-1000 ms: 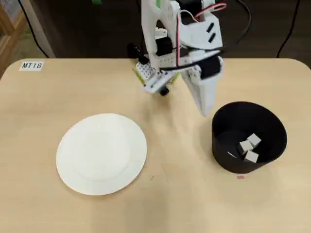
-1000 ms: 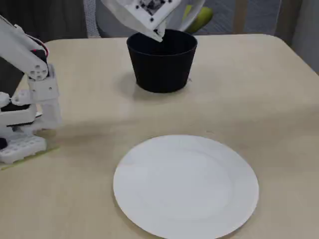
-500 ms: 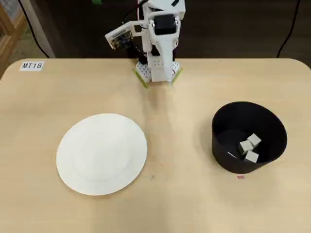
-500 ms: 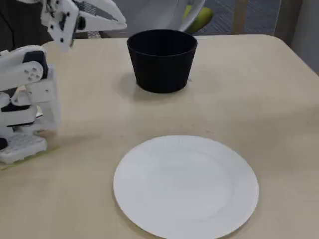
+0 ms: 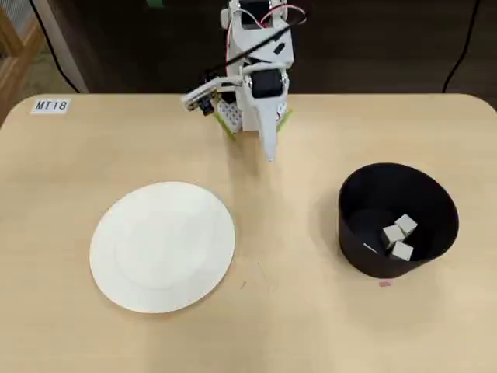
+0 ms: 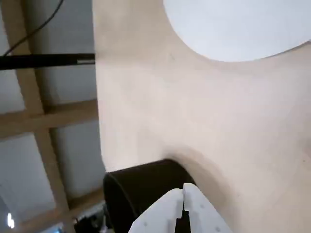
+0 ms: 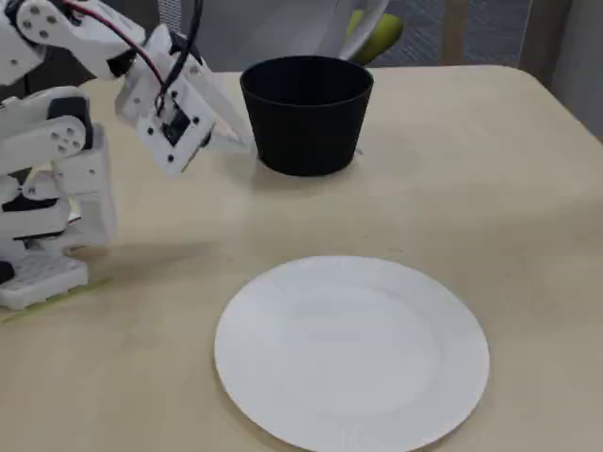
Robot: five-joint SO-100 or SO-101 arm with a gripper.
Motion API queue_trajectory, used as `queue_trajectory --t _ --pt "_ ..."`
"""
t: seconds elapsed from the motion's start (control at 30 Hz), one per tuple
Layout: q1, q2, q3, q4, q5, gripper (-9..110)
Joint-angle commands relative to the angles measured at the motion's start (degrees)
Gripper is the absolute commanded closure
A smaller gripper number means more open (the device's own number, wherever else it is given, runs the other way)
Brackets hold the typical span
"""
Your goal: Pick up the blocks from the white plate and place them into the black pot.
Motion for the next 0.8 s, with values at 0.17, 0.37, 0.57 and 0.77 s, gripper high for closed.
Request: queue_trajectory --t 0.17,0.37,0.57,0.77 --pt "-1.3 0.1 5.4 -3.2 1.8 104" --pt "-2.3 0.1 10.6 -5.0 2.8 104" --pt "-2.4 0.1 11.0 -5.2 4.6 104" --pt "-2.6 0.1 11.0 -5.1 4.1 101"
